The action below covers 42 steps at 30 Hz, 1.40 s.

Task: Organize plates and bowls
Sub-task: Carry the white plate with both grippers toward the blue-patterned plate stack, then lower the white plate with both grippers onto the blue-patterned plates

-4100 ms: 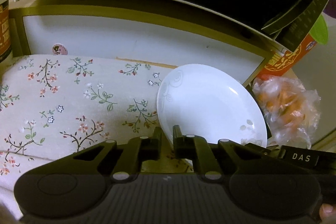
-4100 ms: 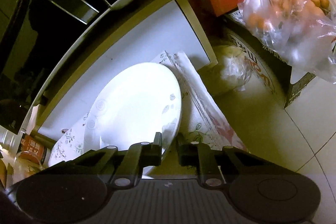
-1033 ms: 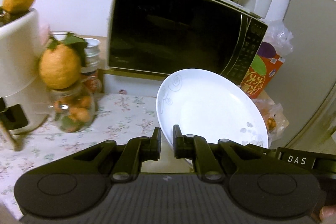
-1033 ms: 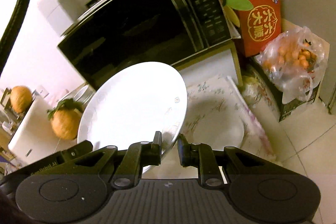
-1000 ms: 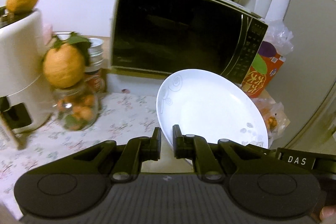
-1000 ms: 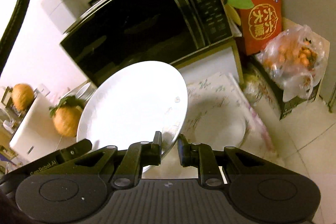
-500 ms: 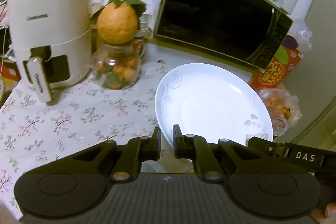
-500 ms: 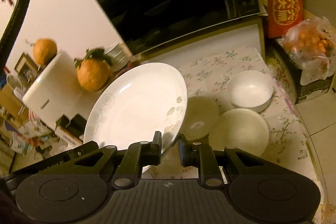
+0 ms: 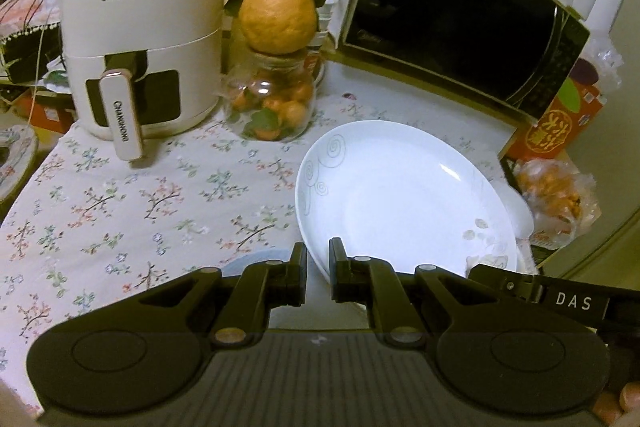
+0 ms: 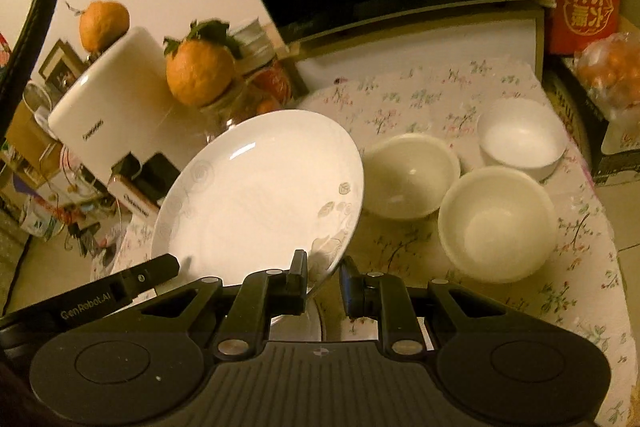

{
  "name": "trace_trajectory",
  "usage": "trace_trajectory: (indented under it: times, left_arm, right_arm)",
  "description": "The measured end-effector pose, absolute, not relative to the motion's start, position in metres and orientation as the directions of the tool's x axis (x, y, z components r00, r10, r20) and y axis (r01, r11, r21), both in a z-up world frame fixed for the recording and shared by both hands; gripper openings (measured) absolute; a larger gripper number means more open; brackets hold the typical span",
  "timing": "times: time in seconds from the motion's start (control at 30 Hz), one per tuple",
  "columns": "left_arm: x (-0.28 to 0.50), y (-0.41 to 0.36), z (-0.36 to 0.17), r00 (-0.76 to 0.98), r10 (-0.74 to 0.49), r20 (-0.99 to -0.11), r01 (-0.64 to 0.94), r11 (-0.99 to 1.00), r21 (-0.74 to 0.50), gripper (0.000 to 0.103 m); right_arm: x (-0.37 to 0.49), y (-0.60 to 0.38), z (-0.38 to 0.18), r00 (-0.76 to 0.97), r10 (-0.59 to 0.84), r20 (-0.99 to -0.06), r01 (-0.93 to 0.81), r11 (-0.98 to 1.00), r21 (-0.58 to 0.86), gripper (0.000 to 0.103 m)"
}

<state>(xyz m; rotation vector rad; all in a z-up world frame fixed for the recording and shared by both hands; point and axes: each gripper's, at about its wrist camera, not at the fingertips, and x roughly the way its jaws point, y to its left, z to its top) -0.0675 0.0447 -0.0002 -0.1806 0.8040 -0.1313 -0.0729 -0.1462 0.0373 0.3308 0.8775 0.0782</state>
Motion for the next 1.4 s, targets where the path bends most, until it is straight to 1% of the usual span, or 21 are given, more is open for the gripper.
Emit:
trace_trajectory:
  times: [0.8, 1.4]
  left_arm:
    - [-0.094, 0.087, -0.042, 0.575, -0.106, -0.811, -0.048, 0.986, -0.162, 0.009]
    - [-0.1, 0.091, -0.056, 0.537, -0.07, -0.84, -0.047, 0.993, -0.112, 0.009]
  right_arm:
    - [-0.089, -0.086, -0.007, 0.522, 0.206, -0.828, 0.005, 0.97, 0.244, 0.017]
    - [-0.095, -0.071, -0.024, 0.452, 0.206, -0.868, 0.005, 0.972, 0.233, 0.018]
